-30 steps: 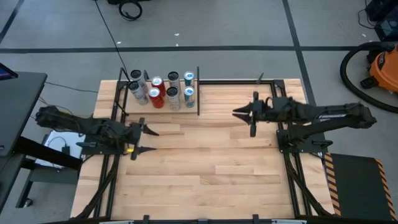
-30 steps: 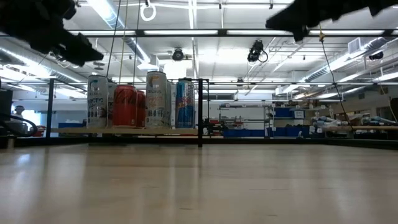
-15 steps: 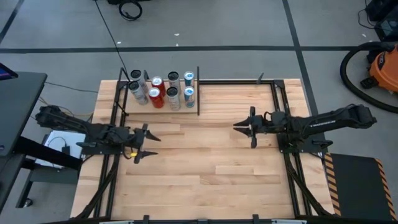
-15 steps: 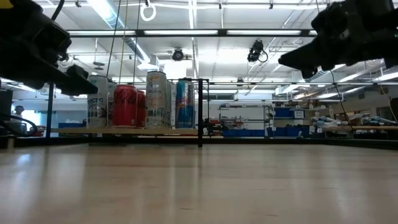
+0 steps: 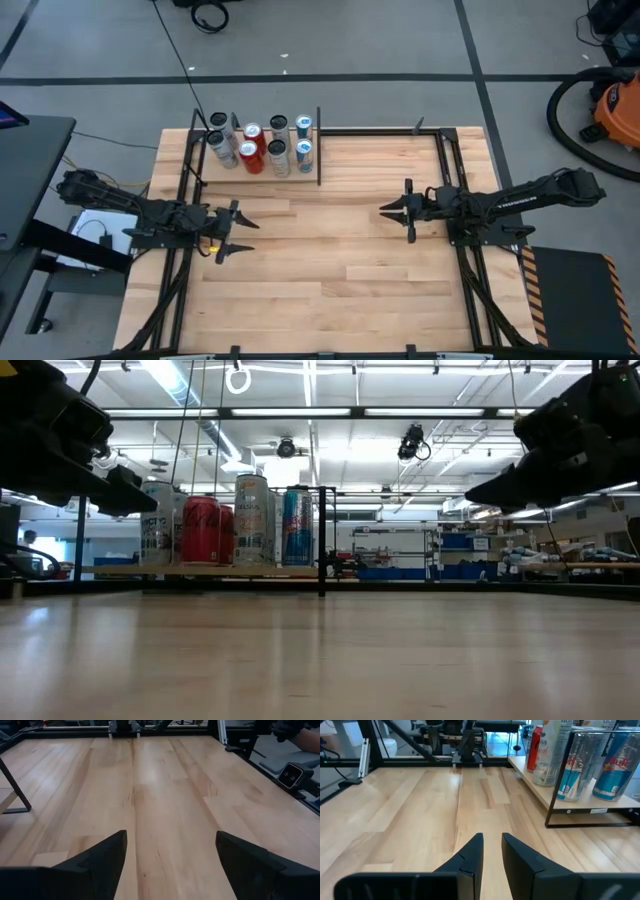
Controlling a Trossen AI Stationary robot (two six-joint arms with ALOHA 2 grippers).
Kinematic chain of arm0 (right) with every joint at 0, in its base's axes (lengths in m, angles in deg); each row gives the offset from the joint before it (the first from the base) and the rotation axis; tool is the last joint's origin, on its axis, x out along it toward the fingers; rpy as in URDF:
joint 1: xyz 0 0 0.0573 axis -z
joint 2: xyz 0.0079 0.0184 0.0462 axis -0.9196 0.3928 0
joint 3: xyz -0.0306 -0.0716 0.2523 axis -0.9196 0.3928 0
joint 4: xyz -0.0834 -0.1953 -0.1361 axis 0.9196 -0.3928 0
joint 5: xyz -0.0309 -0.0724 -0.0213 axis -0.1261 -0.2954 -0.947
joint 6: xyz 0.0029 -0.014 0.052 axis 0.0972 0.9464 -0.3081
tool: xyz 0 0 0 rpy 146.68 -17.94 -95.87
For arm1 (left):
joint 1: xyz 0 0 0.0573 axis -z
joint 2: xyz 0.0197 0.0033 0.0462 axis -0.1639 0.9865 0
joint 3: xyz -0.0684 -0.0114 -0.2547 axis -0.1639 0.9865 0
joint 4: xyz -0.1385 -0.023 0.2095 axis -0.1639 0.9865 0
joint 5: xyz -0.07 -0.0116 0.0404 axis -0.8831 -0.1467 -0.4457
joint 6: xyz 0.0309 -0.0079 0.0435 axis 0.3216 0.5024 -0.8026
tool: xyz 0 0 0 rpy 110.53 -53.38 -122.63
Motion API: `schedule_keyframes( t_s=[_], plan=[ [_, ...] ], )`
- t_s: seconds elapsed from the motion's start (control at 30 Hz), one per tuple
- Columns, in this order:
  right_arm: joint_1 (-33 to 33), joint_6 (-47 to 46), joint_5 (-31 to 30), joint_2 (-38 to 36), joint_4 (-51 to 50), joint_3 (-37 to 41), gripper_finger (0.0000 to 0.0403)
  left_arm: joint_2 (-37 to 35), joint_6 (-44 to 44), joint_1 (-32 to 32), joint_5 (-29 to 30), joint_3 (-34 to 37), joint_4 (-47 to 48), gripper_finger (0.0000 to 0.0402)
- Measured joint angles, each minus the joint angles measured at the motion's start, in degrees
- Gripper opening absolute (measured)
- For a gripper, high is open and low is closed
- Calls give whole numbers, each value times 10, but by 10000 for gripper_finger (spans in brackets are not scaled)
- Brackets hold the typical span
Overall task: Place canned beverage on shelf
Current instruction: Return to Home Position
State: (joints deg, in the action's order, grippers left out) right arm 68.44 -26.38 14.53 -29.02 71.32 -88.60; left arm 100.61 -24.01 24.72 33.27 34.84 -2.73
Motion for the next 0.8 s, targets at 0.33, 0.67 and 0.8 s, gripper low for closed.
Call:
schedule_keyframes(
  t_s=[0.33, 0.67, 0.8],
  plan=[
    [1, 8, -1, 0, -49, 0, 79, 0, 36, 0, 0, 0, 5, 307],
    [1, -2, 0, 0, -51, 0, 79, 0, 136, 0, 0, 0, 8, 307],
    [1, -2, 0, -1, -52, 0, 79, 0, 136, 0, 0, 0, 8, 307]
  ],
)
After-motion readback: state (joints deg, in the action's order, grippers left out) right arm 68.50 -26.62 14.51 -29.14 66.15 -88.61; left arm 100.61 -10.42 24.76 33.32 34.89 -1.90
